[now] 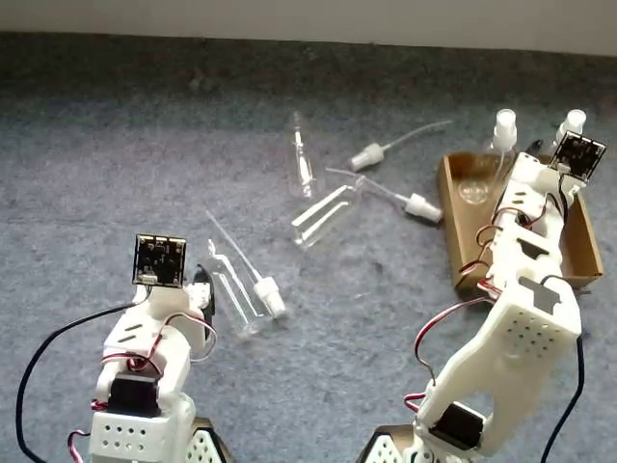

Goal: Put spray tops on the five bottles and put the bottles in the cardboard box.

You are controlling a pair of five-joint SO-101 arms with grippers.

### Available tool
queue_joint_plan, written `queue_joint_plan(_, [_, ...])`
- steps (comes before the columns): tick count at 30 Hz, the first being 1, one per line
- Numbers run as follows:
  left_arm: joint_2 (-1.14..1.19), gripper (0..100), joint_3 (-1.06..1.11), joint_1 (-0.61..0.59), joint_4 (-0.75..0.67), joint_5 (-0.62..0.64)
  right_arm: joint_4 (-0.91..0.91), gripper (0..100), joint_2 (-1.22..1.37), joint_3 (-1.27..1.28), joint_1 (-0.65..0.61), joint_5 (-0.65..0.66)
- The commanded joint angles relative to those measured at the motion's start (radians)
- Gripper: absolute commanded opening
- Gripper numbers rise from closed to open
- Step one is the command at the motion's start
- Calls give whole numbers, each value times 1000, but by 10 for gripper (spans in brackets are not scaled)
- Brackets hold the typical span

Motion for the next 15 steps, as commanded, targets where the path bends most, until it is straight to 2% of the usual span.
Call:
queue_joint_plan(1, [-13,11,-8,-2,-21,-2,-4,171,-13,13,-22,2])
queue_joint_plan(10, [-13,11,-7,-2,-21,-2,-4,171,-16,13,-16,12])
queue_joint_plan(15, [-13,11,-7,-2,-21,-2,-8,221,-13,16,-18,75])
